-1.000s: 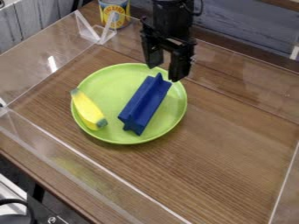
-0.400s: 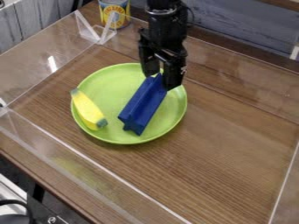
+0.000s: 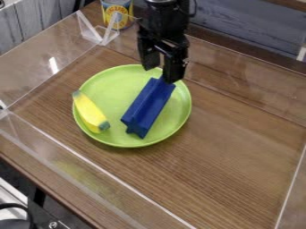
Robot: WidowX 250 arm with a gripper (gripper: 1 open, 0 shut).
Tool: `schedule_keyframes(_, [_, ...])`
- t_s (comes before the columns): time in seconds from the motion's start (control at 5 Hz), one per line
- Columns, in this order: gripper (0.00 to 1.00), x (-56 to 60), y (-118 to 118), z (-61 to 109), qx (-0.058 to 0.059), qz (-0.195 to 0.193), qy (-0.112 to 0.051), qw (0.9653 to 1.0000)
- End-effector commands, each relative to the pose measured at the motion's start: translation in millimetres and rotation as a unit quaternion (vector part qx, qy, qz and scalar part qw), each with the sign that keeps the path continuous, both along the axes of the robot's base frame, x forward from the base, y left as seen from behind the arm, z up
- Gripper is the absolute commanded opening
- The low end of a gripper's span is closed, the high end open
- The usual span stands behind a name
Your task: Remove the banana from inside the green plate and put it on the table
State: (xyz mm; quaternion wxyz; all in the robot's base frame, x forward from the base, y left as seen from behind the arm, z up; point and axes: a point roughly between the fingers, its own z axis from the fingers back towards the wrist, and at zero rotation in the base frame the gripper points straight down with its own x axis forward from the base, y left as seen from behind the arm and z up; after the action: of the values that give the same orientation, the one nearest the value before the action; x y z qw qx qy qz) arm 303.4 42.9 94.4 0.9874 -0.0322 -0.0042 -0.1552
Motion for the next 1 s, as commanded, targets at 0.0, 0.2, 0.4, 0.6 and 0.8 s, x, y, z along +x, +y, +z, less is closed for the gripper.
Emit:
schedule_keyframes(0.0, [1.0, 3.3, 23.4, 30.2, 0.011, 0.023, -0.033, 0.9991])
schedule_keyframes(0.2, [1.0, -5.2, 55.3, 38.8, 0.018, 0.053, -0.042, 0.9975])
schedule_keyframes(0.4, [1.0, -22.4, 70.4, 39.7, 0.022, 0.092, -0.054, 0.9941])
schedule_keyframes(0.6, [1.0, -24.6, 71.7, 34.3, 0.019, 0.102, -0.049, 0.9933])
schedule_keyframes(0.8, [1.0, -28.2, 70.1, 28.1, 0.017, 0.088, -0.045, 0.995])
